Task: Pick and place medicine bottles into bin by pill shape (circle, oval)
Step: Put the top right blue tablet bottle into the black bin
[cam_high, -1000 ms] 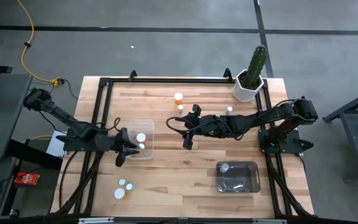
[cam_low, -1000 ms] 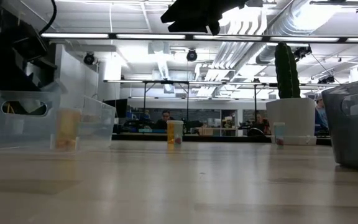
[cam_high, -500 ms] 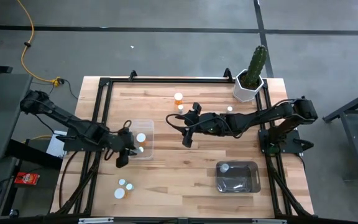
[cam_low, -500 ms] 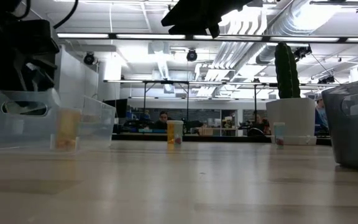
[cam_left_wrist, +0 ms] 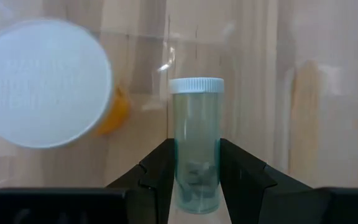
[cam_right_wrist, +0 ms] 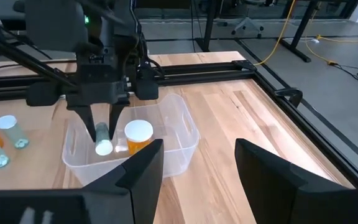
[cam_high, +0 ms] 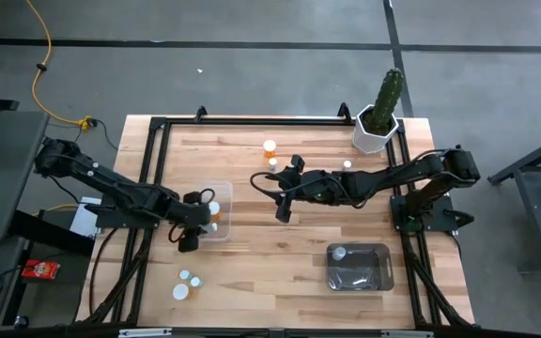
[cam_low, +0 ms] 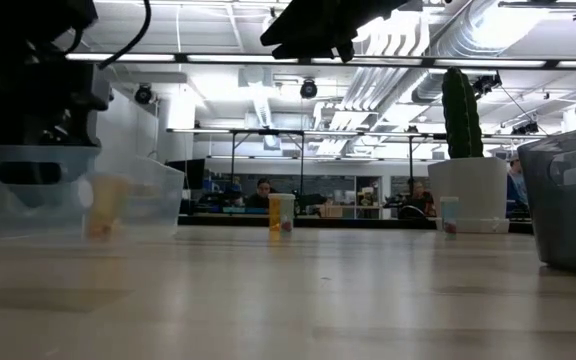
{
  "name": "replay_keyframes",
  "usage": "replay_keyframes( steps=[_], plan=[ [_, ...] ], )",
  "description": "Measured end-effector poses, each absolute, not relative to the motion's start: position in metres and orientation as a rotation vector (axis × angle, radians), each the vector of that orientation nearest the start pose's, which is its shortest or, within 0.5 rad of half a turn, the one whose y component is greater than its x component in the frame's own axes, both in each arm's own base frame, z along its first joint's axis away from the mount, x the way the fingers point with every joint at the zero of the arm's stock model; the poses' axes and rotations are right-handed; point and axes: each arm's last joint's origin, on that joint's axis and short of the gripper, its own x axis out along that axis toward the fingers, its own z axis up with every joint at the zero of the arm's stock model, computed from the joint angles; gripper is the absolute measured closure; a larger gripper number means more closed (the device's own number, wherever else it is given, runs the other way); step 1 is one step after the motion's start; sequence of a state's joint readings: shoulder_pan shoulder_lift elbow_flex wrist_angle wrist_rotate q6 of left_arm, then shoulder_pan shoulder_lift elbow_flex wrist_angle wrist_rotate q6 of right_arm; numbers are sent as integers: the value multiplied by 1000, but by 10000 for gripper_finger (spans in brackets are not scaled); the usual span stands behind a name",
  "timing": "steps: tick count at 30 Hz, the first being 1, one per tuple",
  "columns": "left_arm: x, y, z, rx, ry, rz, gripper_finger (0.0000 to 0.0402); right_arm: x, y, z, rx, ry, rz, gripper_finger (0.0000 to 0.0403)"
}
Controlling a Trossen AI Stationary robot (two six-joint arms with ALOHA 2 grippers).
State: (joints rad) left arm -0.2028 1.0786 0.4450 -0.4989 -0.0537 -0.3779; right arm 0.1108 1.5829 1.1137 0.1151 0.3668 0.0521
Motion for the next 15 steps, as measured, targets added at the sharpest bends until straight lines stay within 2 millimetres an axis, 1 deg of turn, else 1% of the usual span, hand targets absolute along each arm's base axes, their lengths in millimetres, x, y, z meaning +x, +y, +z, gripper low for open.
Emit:
replay_keyframes(
  steps=[6, 15],
  plan=[
    [166, -32, 147, -190, 1174, 73, 298, 357, 29, 277, -32, 338, -262, 210],
    [167, -32, 147, -179, 1175, 57, 297, 357, 29, 277, -32, 338, -262, 210]
  ],
)
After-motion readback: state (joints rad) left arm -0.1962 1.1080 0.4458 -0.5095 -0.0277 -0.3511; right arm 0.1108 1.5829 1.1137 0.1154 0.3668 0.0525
